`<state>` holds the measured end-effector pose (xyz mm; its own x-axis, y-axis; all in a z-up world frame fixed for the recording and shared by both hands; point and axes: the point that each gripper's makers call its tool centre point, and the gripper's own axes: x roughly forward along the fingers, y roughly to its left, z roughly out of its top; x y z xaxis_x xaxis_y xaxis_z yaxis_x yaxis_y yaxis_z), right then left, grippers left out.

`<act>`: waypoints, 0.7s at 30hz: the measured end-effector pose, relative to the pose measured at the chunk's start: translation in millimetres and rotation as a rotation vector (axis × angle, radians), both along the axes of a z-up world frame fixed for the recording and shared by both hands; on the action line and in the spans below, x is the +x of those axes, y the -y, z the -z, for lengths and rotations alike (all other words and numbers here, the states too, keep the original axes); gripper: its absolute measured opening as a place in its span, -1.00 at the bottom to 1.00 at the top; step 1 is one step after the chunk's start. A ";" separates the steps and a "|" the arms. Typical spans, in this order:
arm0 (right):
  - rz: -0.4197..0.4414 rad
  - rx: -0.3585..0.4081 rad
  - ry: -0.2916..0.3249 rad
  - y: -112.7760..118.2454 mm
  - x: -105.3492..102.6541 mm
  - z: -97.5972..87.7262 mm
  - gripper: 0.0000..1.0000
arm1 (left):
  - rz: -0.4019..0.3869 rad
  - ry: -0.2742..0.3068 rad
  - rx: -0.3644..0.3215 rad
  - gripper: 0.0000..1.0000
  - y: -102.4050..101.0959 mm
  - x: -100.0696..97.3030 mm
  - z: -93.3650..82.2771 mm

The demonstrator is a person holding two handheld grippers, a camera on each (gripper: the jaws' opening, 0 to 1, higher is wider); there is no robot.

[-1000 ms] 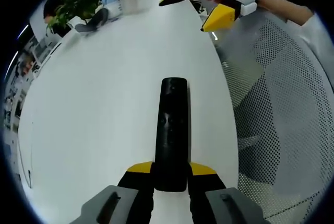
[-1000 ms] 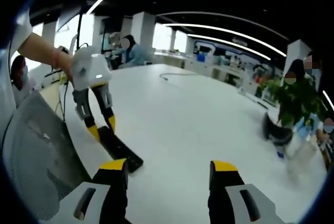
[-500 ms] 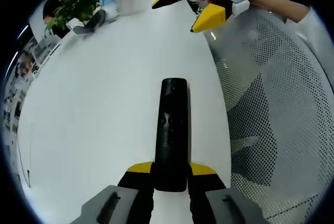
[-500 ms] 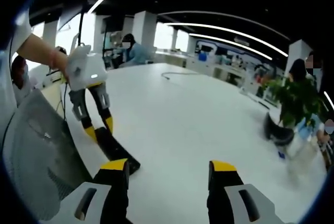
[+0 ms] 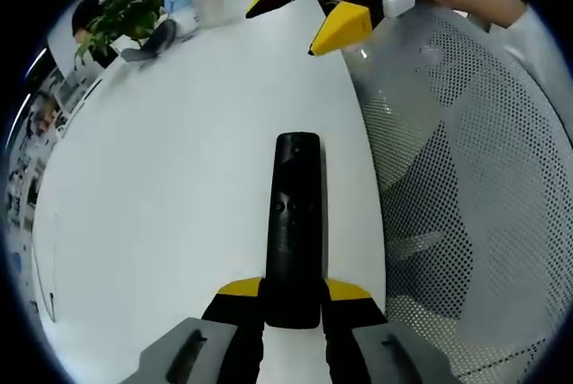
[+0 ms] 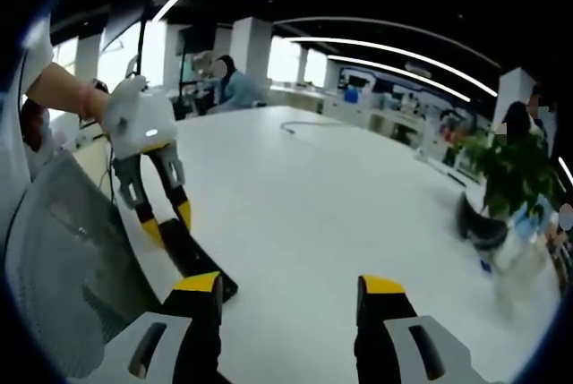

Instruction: Press the specified remote control buttons in sequence, fully releasing each button before pressing the next.

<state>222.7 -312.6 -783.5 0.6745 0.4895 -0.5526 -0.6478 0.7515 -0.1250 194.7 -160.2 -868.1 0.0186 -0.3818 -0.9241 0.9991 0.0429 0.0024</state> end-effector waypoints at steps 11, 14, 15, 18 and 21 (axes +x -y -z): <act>-0.009 -0.011 -0.008 -0.9 -0.8 2.0 0.15 | 0.010 0.001 0.006 -0.53 1.6 -8.0 -0.3; -0.010 -0.015 -0.011 -0.8 -1.2 2.6 0.14 | 0.017 0.004 0.005 -0.53 1.8 -10.5 -0.3; -0.011 -0.016 -0.011 -0.9 -1.3 2.6 0.14 | 0.016 0.004 0.003 -0.53 2.0 -11.0 -0.3; -0.013 -0.016 -0.012 -1.2 -1.4 2.7 0.14 | 0.012 0.003 0.000 -0.53 2.1 -12.5 -0.4; -0.015 -0.018 -0.017 -1.4 -2.0 3.9 0.12 | 0.013 0.006 0.002 -0.53 2.2 -13.7 -0.2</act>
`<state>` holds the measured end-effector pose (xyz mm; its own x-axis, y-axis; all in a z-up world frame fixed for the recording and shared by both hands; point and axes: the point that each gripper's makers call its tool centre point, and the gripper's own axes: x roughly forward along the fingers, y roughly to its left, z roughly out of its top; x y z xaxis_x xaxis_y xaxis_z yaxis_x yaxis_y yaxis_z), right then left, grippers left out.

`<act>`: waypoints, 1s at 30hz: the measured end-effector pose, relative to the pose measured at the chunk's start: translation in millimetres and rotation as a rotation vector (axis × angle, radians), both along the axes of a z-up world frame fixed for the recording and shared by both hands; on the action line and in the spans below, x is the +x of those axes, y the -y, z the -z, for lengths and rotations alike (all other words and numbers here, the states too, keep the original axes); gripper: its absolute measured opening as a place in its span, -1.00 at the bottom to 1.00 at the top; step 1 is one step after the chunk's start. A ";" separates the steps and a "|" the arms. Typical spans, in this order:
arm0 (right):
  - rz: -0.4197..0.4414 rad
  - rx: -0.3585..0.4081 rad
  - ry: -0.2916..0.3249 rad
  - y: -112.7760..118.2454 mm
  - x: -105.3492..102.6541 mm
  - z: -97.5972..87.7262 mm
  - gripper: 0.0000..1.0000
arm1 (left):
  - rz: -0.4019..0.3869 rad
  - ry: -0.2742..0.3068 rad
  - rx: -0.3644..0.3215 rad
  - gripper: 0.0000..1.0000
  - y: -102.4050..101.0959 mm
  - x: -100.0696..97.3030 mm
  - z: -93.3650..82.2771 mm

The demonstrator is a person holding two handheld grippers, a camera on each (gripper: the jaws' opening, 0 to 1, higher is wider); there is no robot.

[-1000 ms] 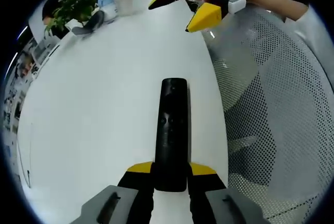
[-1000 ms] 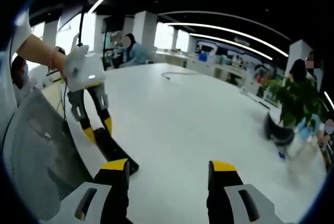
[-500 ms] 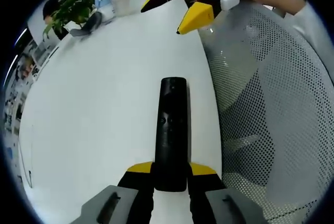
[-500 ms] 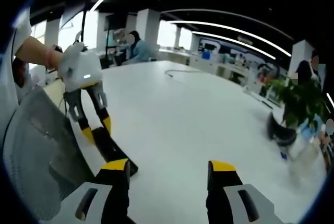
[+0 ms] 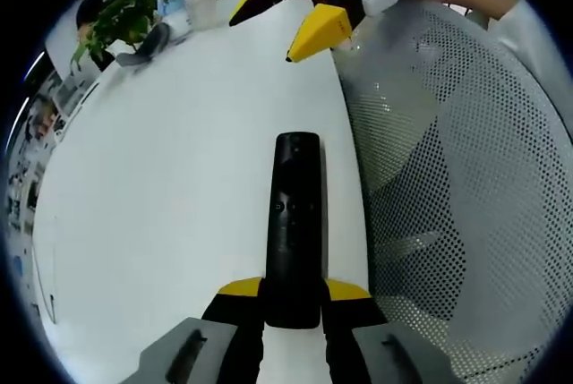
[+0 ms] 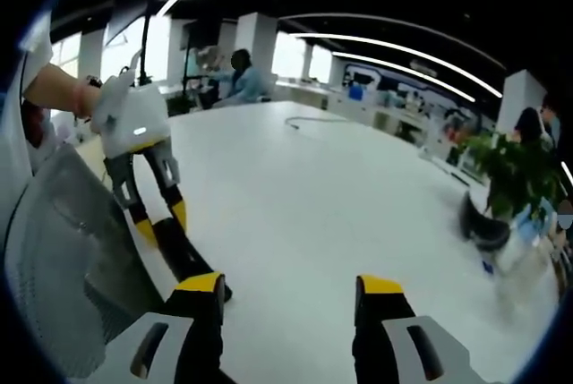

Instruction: Press the specified remote control buttons in sequence, fully releasing each button before pressing the next.

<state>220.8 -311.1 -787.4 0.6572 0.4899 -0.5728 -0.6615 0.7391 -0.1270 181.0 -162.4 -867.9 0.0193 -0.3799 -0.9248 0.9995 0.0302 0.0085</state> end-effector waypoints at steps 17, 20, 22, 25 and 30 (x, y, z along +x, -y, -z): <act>-0.238 -0.013 -0.137 -32.6 -29.7 9.1 -0.90 | -0.019 0.001 -0.023 -0.52 -2.2 -0.8 0.1; -0.289 -0.068 -0.142 -35.4 -29.1 13.0 -1.00 | -0.021 0.011 -0.054 -0.52 -2.7 -1.4 0.1; -0.316 -0.049 -0.166 -40.8 -29.4 13.9 -1.00 | -0.039 0.006 -0.077 -0.52 -2.6 -0.4 -0.1; -0.361 -0.058 -0.208 -46.6 -29.7 21.3 -1.00 | -0.041 0.003 -0.092 -0.52 -1.9 -0.2 -0.2; -0.453 -0.147 -0.299 -49.8 -36.3 48.3 -1.00 | -0.041 0.004 -0.096 -0.52 -0.2 -0.2 -0.1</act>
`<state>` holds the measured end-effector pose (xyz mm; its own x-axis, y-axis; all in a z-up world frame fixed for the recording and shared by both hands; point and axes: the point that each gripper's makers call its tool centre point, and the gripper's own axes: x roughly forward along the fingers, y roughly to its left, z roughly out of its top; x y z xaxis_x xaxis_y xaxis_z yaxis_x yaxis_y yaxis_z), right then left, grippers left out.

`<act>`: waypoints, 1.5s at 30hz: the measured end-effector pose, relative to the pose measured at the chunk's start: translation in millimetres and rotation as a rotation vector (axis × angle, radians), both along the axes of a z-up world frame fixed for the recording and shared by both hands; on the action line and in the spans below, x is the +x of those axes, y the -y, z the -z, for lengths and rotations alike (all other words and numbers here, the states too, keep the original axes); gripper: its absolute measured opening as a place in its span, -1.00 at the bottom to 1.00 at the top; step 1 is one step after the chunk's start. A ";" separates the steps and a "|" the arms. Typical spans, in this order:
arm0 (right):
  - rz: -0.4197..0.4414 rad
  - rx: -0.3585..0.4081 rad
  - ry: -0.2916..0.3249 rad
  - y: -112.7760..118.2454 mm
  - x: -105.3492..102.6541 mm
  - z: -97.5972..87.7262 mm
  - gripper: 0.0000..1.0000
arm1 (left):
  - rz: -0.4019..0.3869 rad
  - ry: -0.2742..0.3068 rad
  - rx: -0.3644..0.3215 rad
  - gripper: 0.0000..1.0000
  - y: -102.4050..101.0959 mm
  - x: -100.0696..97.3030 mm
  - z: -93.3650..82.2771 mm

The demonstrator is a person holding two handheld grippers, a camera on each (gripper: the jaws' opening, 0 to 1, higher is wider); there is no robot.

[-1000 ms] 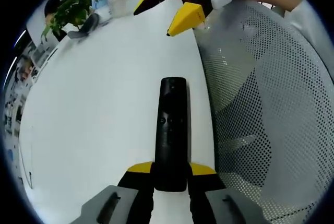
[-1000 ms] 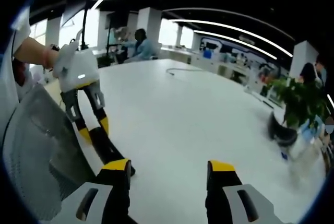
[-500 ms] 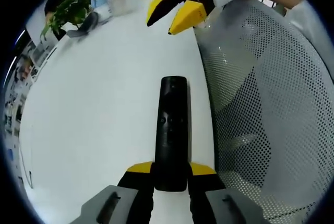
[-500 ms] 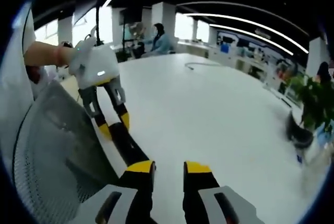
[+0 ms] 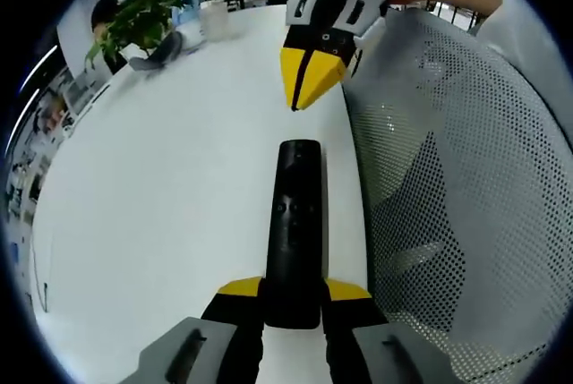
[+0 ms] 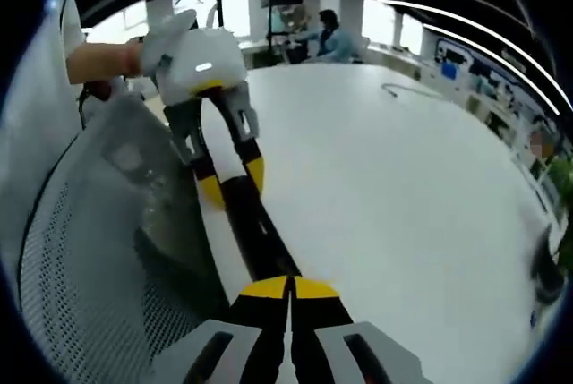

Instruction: Press the specified remote control buttons in sequence, fully releasing each button before pressing the next.

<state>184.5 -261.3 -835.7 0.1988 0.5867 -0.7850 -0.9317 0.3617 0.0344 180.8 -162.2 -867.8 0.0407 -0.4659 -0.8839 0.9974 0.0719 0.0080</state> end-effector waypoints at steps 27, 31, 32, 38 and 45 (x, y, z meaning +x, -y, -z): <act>-0.363 -0.279 0.106 -5.8 -2.0 21.0 -1.00 | -0.027 -0.002 -0.018 -0.51 1.3 0.6 0.2; -0.420 -0.327 0.126 -6.6 -2.5 22.3 -1.00 | -0.038 0.001 -0.026 -0.51 1.5 0.3 0.0; -0.440 -0.339 0.133 -6.6 -2.1 22.6 -1.00 | -0.036 0.003 -0.029 -0.51 1.4 0.3 -0.1; -0.348 -0.332 0.067 -7.9 2.1 23.3 -1.00 | -0.035 0.009 -0.072 -0.51 1.0 0.3 -0.8; -0.276 -0.259 0.044 -7.2 1.7 22.5 -1.00 | -0.097 0.006 -0.136 -0.50 2.4 1.1 -1.9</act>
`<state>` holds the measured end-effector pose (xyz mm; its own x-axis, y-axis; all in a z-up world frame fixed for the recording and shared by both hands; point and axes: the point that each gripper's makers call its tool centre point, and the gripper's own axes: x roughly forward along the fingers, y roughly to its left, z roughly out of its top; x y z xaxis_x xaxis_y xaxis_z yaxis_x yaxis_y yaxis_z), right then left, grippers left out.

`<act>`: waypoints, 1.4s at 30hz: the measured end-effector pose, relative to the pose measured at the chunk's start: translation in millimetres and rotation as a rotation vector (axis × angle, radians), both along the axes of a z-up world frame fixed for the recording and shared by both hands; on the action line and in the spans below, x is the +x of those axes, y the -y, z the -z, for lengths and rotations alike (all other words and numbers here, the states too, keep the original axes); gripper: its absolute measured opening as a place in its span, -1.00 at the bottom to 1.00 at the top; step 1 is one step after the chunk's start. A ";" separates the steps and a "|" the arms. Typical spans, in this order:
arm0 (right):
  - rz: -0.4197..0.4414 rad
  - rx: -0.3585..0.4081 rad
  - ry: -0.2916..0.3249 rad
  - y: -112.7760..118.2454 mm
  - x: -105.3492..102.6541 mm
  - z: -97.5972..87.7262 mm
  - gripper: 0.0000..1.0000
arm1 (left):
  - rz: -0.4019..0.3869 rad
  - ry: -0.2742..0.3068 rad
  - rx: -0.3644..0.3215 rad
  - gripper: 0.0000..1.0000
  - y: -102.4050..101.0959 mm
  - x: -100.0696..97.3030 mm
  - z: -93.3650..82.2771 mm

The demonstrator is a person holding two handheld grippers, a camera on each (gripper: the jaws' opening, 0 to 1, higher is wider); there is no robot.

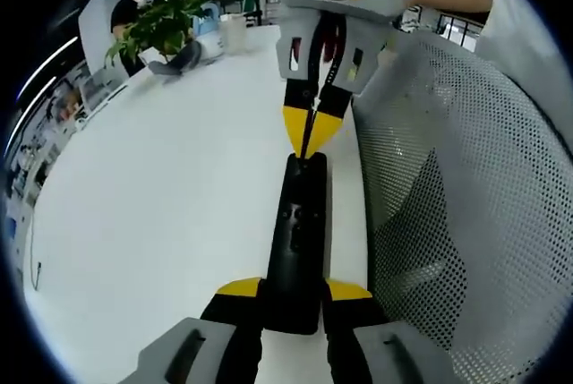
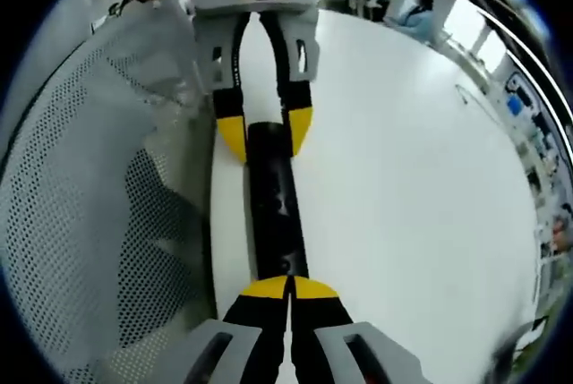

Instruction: Press the specified remote control buttons in sequence, fully releasing each button before pressing the next.

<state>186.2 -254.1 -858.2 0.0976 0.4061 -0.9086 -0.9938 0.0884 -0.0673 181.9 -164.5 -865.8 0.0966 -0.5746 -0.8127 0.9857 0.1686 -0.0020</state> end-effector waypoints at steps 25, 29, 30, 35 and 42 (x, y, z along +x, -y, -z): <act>0.109 0.146 -0.049 -12.1 -1.6 -3.5 -1.00 | -0.029 0.026 -0.182 -0.50 1.2 -3.0 -1.4; 0.056 0.125 -0.034 -11.6 -3.4 -2.3 -1.00 | -0.041 0.023 -0.191 -0.50 1.5 -2.8 -1.6; 0.052 0.119 -0.028 -12.0 -3.5 -2.0 -1.00 | -0.046 0.022 -0.194 -0.49 1.9 -2.6 -1.4; 0.010 0.088 0.017 -12.1 -5.0 -0.8 -1.00 | -0.075 -0.007 -0.207 -0.47 3.0 -1.3 -2.8; 0.037 0.087 0.030 -12.0 -3.4 -1.0 -1.00 | -0.035 0.033 -0.197 -0.48 4.1 -2.5 -1.7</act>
<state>182.8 -242.1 -857.2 0.1404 0.4793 -0.8664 -0.9875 0.1314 -0.0873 179.4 -168.6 -864.1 0.1436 -0.7178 -0.6813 0.9793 0.2021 -0.0065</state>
